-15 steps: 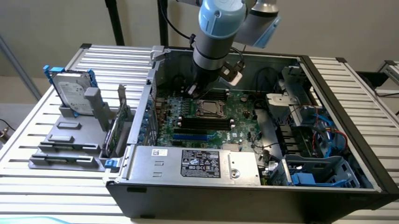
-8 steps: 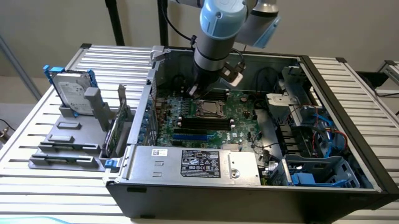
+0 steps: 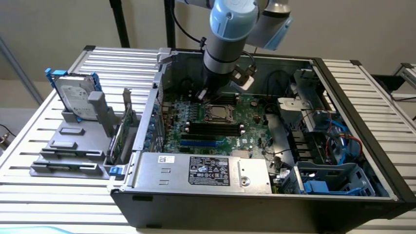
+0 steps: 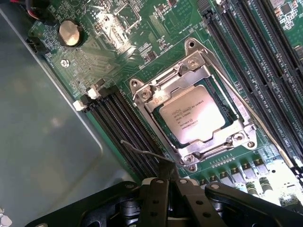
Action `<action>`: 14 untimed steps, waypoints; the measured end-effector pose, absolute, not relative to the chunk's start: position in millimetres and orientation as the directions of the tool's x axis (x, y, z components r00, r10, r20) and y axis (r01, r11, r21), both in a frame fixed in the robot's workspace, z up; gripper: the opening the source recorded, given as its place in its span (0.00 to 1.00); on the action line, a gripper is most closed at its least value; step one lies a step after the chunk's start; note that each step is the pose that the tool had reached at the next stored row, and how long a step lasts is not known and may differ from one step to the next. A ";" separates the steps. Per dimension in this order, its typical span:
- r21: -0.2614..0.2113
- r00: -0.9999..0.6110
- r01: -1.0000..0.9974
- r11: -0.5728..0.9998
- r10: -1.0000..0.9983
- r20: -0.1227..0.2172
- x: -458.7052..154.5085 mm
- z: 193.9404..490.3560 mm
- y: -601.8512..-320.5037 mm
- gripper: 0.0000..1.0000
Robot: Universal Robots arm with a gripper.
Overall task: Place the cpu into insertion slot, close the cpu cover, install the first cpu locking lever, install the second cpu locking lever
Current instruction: 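Install the first cpu locking lever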
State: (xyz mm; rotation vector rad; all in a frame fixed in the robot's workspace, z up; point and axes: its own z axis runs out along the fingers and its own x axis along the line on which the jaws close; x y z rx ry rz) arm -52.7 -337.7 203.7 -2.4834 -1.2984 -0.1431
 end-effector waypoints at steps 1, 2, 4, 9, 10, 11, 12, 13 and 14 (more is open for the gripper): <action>-0.245 0.579 0.813 -0.528 0.780 0.239 -52.2 203.4 -337.3 0.11; -0.244 0.579 0.813 -0.529 0.780 0.238 -51.6 203.0 -337.0 0.11; -0.243 0.579 0.813 -0.529 0.781 0.236 -50.1 202.5 -336.5 0.11; -0.239 0.579 0.813 -0.531 0.782 0.231 -44.6 201.0 -335.5 0.11; -0.238 0.579 0.813 -0.531 0.783 0.229 -43.3 200.8 -335.3 0.11; -0.237 0.579 0.813 -0.532 0.783 0.228 -42.1 200.6 -335.1 0.11; -0.236 0.579 0.813 -0.532 0.783 0.226 -40.9 200.3 -335.0 0.11; -0.235 0.579 0.813 -0.533 0.784 0.225 -39.8 200.0 -334.8 0.11; -0.235 0.579 0.813 -0.533 0.784 0.224 -38.6 199.8 -334.6 0.11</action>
